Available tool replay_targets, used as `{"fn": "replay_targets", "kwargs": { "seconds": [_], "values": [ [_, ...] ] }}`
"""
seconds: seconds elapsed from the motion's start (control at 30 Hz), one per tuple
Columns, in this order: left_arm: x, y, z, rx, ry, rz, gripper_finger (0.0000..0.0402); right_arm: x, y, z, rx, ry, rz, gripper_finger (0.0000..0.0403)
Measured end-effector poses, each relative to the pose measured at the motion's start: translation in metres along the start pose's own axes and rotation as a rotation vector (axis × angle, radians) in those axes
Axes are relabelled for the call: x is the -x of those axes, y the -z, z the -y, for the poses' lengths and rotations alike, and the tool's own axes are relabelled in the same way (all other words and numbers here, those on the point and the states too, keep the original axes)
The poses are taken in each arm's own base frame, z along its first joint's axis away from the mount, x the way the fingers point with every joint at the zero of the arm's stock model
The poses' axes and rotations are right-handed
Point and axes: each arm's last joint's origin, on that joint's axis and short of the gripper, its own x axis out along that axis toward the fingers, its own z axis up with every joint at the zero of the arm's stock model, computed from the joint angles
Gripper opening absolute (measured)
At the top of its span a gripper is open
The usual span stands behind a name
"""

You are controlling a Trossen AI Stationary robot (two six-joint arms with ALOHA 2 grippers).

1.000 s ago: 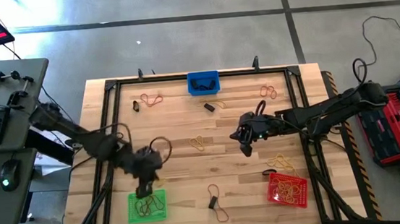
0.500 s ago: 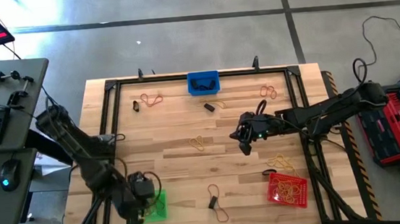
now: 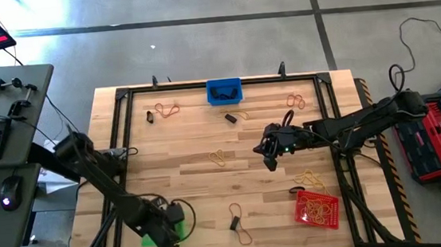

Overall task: Sort rubber bands into baskets
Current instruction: Put the red rubber band into the green basket, then put the yellow rubber band into the red basket

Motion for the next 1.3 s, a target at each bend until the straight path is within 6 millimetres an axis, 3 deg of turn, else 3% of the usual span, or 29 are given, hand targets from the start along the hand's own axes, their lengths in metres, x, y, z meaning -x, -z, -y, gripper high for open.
{"fn": "replay_targets", "kwargs": {
  "seconds": [0.27, 0.47, 0.7, 0.9, 1.3],
  "values": [
    [-0.028, 0.002, 0.0, 0.029, -0.098, -0.041, 0.0, 0.0, 0.0, 0.0, 0.001, 0.0, 0.0, 0.0],
    [-0.028, 0.002, -0.002, 0.023, -0.095, -0.084, 0.0018, 0.0, 0.0, 0.0, 0.008, 0.0, 0.0, 0.0],
    [-0.026, 0.004, 0.0, -0.024, -0.045, -0.158, 0.0073, 0.0, 0.0, 0.0, 0.009, 0.0, 0.0, 0.0],
    [-0.006, 0.001, -0.002, -0.009, -0.003, -0.108, 0.0112, 0.0, 0.0, 0.0, 0.022, 0.0, 0.0, 0.0],
    [0.056, -0.017, -0.028, 0.056, 0.062, 0.069, 0.0117, 0.0, 0.0, 0.0, 0.081, 0.0, 0.001, 0.0]
  ]
}}
